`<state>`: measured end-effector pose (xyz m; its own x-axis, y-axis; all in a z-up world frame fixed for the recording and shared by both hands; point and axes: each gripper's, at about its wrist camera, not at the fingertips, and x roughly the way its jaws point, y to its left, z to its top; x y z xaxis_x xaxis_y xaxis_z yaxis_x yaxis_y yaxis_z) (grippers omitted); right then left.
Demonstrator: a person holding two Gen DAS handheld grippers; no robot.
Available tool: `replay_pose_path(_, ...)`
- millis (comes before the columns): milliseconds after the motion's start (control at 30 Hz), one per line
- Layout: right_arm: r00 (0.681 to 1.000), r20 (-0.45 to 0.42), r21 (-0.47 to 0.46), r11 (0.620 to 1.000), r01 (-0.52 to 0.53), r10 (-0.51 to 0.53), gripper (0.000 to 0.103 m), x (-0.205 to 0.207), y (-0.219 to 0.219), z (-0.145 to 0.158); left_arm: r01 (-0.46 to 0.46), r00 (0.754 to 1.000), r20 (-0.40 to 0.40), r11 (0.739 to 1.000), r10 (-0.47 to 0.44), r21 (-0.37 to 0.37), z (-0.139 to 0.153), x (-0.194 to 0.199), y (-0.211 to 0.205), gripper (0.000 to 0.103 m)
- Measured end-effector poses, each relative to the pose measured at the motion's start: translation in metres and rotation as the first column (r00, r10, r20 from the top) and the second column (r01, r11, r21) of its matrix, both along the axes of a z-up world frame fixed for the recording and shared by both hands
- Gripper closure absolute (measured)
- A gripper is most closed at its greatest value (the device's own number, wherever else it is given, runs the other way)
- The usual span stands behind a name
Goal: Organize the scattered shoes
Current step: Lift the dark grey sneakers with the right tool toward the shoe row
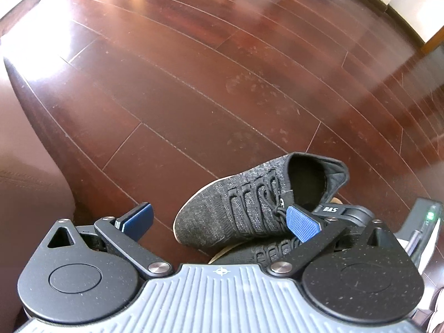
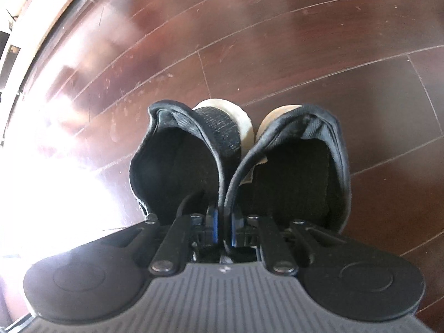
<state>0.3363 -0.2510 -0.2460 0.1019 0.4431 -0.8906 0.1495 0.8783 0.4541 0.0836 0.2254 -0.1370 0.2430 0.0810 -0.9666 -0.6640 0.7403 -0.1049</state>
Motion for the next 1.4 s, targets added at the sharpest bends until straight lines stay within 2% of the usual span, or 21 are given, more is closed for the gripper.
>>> replay_pose_path(133,0.999,0.022,0.026,0.999,0.028,-0.029,0.093,0.009,-0.032,0.003,-0.002,1.000,0.003,1.000,0.002,0.003,0.001,0.001,-0.010,0.000)
replay_pose_path(267,0.998,0.033,0.044,0.998,0.043,-0.044,0.093,0.010,-0.034,-0.004,0.032,0.999,0.004,0.999,-0.032,0.024,0.003,0.005,-0.028,0.000)
replay_pose_path(400,0.996,0.062,0.045,0.997,0.059,-0.062,0.093,0.014,-0.066,-0.008,0.086,0.996,-0.001,0.995,-0.086,0.045,0.003,0.012,-0.054,0.000)
replay_pose_path(433,0.995,0.068,0.044,0.997,0.066,-0.069,0.093,0.001,-0.045,-0.004,0.100,0.995,-0.002,0.994,-0.100,0.050,0.003,0.014,-0.061,0.000)
replay_pose_path(500,0.993,0.081,0.042,0.996,0.081,-0.084,0.093,-0.023,-0.007,0.004,0.152,0.988,-0.003,0.987,-0.152,0.055,0.002,0.020,-0.081,0.000)
replay_pose_path(667,0.983,0.102,0.021,0.988,0.151,-0.153,0.093,-0.033,-0.054,0.003,0.280,0.960,0.006,0.958,-0.281,0.069,0.000,0.032,-0.125,0.000)
replay_pose_path(700,0.981,0.104,0.017,0.987,0.162,-0.163,0.093,-0.049,-0.044,0.001,0.300,0.953,0.006,0.951,-0.301,0.074,0.000,0.034,-0.133,0.000)
replay_pose_path(733,0.977,0.108,0.009,0.983,0.183,-0.183,0.093,-0.054,-0.056,-0.003,0.330,0.943,0.009,0.941,-0.331,0.079,-0.001,0.037,-0.145,0.000)
replay_pose_path(867,0.961,0.123,-0.018,0.967,0.253,-0.249,0.093,-0.066,-0.092,-0.011,0.389,0.920,0.019,0.917,-0.391,0.087,-0.001,0.042,-0.175,0.000)
replay_pose_path(967,0.947,0.127,-0.036,0.952,0.303,-0.296,0.093,-0.081,-0.117,0.004,0.448,0.892,0.024,0.889,-0.452,0.097,-0.002,0.046,-0.207,0.000)
replay_pose_path(1100,0.923,0.127,-0.052,0.927,0.371,-0.362,0.093,-0.083,-0.094,0.010,0.507,0.857,0.036,0.855,-0.513,0.110,-0.002,0.046,-0.245,0.000)
replay_pose_path(1133,0.916,0.130,-0.055,0.920,0.389,-0.380,0.093,-0.085,-0.100,0.010,0.525,0.846,0.043,0.844,-0.532,0.111,-0.002,0.045,-0.258,0.000)
replay_pose_path(1200,0.900,0.135,-0.061,0.903,0.425,-0.414,0.093,-0.091,-0.113,0.010,0.565,0.818,0.050,0.817,-0.573,0.119,-0.001,0.043,-0.280,0.000)
replay_pose_path(1300,0.872,0.139,-0.064,0.875,0.481,-0.469,0.093,-0.106,-0.141,0.014,0.642,0.756,0.049,0.754,-0.652,0.140,-0.003,0.037,-0.325,0.000)
replay_pose_path(1400,0.844,0.139,-0.071,0.845,0.530,-0.517,0.093,-0.131,-0.178,0.020,0.693,0.706,0.050,0.704,-0.706,0.152,-0.005,0.027,-0.366,0.000)
